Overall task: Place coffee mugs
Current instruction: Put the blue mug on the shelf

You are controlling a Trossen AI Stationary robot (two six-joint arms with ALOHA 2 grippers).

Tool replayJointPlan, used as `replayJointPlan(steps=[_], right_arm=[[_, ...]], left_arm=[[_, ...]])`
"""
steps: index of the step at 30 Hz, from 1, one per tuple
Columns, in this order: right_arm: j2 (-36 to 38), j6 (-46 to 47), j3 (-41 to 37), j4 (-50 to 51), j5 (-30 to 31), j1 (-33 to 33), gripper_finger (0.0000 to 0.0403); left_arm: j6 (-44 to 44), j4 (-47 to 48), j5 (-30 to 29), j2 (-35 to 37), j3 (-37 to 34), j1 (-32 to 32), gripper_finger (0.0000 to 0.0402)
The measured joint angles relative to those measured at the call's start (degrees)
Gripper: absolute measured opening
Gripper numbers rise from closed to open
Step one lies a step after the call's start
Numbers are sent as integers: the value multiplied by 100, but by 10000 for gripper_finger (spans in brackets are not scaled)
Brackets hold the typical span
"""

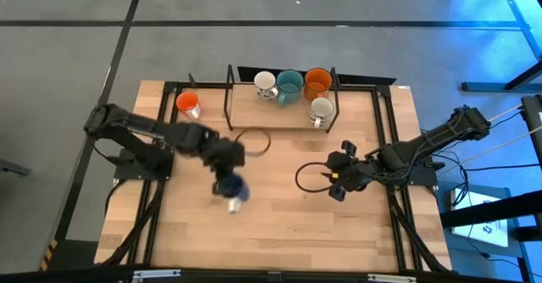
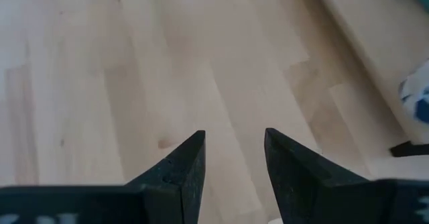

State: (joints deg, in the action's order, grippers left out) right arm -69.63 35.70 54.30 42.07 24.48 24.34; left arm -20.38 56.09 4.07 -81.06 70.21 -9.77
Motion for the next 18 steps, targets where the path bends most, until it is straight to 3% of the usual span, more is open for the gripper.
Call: replayJointPlan(steps=[7,18], right_arm=[[32,42,2,69,189,-172,138],[512,243,160,864,166,-824,138]], left_arm=[[1086,939,-622,-919,1837,1155,9],[2725,1536,-781,-2931,4645,2535,9]])
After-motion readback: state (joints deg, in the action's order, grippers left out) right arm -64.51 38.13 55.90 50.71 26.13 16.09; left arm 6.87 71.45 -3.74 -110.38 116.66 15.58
